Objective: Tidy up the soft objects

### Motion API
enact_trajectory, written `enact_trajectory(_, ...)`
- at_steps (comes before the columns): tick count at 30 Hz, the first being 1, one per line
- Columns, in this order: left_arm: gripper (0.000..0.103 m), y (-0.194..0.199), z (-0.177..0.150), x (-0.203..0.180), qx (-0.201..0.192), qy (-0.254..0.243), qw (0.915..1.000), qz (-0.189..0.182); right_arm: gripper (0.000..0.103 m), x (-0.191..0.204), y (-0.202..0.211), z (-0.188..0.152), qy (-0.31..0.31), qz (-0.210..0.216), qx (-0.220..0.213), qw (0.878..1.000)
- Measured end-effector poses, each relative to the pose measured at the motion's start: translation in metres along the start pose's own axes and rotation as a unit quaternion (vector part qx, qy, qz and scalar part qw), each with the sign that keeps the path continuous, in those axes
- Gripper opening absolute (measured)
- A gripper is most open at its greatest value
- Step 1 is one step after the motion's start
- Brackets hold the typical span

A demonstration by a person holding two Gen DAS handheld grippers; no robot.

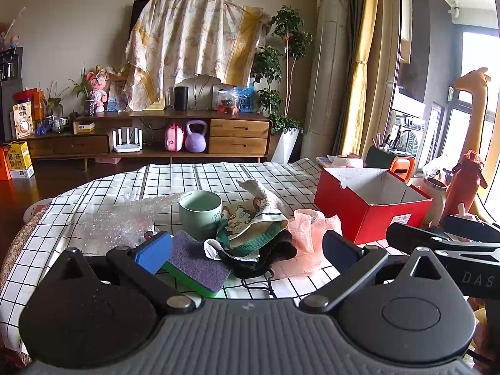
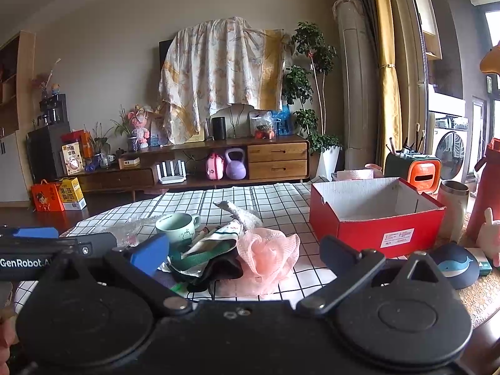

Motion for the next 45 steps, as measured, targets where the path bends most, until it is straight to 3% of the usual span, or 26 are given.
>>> enact_trajectory(13, 0.103, -0.006, -0.003, 0.005, 0.01, 0.003, 0.9999, 0.0, 0.103, 0.012, -0.007, 0.004, 0.007, 0.01, 0.007, 1.0)
enact_trajectory(28, 0.103, -0.056, -0.013, 0.041, 0.043, 0.038, 0.9983, 0.004, 0.103, 0.008, -0.054, -0.006, 0.019, 0.03, 0.053, 0.998)
enact_trajectory(32, 0.103, -0.074, -0.02, 0.062, 0.059, 0.053, 0.9965, 0.025, 0.103, -0.001, -0.071, -0.017, 0.005, 0.027, 0.076, 0.997)
enact_trajectory(38, 0.103, -0.104, -0.019, 0.122, 0.064, 0.087, 0.9903, 0.087, 0.103, -0.011, -0.097, -0.026, 0.027, 0.029, 0.098, 0.994)
enact_trajectory(45, 0.103, -0.139, -0.01, 0.174, 0.063, 0.075, 0.9849, 0.143, 0.102, -0.021, -0.139, -0.034, 0.064, 0.03, 0.123, 0.99)
Point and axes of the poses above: each gripper's, at about its wrist camera, not at the fingertips, and y roughly against the way its jaws point, x to its left, z to its top, the point moved 7 cm from there along -y, roughly the way its jaws point, and after that the axes turned 9 degrees about -x, right-handed, at the moved point
